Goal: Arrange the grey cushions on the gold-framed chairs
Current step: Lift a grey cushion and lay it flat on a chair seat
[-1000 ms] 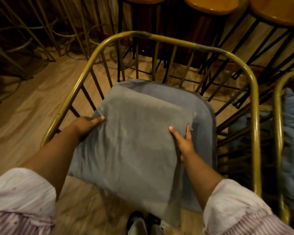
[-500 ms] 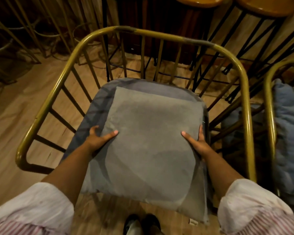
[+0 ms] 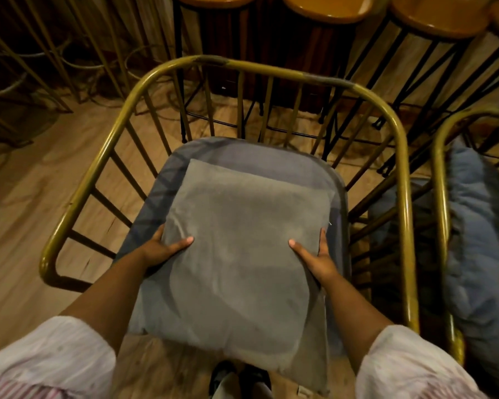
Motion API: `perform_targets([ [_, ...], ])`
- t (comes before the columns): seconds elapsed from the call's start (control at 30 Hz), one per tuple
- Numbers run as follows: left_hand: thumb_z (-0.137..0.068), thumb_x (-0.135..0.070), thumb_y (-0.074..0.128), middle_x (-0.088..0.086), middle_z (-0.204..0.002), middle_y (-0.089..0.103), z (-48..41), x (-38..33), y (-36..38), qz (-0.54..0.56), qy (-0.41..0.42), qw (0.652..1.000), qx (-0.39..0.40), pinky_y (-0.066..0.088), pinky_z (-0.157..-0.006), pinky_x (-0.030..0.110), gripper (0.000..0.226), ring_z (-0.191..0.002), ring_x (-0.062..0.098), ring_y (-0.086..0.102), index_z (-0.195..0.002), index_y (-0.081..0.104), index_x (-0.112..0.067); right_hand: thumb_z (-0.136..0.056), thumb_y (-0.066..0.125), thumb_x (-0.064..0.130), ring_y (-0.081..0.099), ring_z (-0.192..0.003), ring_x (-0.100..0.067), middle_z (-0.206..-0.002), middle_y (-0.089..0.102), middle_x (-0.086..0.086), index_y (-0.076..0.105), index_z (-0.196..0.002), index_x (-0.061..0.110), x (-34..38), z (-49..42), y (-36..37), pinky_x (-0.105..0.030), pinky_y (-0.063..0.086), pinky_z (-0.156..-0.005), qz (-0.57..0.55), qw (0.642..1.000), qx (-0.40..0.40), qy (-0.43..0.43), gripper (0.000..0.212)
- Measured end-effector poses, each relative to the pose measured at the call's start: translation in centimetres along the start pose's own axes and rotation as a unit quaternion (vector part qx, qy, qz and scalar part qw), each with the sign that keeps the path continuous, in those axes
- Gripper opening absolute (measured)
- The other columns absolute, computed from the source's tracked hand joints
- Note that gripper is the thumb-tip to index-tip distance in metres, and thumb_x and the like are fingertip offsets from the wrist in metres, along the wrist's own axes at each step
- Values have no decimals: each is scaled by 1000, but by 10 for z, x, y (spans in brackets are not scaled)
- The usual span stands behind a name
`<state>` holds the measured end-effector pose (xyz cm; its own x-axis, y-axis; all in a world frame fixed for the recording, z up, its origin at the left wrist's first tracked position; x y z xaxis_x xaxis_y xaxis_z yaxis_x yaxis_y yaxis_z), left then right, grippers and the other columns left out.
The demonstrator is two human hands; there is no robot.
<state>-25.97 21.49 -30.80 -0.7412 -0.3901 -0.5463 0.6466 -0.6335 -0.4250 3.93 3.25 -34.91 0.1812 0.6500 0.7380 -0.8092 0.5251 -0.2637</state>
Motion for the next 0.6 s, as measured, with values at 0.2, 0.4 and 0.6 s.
perform_targets([
  [0.2,-75,-66,60,8,-161,15,-2,-1,6,-86,-4,996,-6,23,-118,45,104,-145,35,23,-152,1,-28,-60,70,68,32,-138,-38,-158,19,-11,-10,-147,43,-7,-7,1,-53,31,-112,81,997,13,17,121],
  [0.4,-88,-63,39,14,-160,19,50,-53,32,-150,36,988,14,18,-119,38,84,-145,34,24,-152,14,-15,-86,65,30,45,-130,-36,-144,44,-20,40,-140,3,36,27,-6,-39,36,-107,163,983,-41,-69,66],
  [0.6,-94,-53,37,17,-146,45,137,-150,62,-152,163,973,63,32,-106,34,59,-134,32,42,-129,51,-8,-87,63,22,55,-117,-28,-125,59,-15,62,-120,5,100,103,-61,-24,37,-93,155,968,-93,-171,37],
])
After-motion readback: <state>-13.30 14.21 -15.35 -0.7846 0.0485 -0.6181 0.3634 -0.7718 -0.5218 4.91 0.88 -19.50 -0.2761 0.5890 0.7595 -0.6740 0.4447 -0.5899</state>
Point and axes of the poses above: each hand's wrist, its own z-axis away from the middle knuckle, its own y-axis out of the palm, x = y × z, the point moved 3 cm from there along -z, towards the middle knuckle
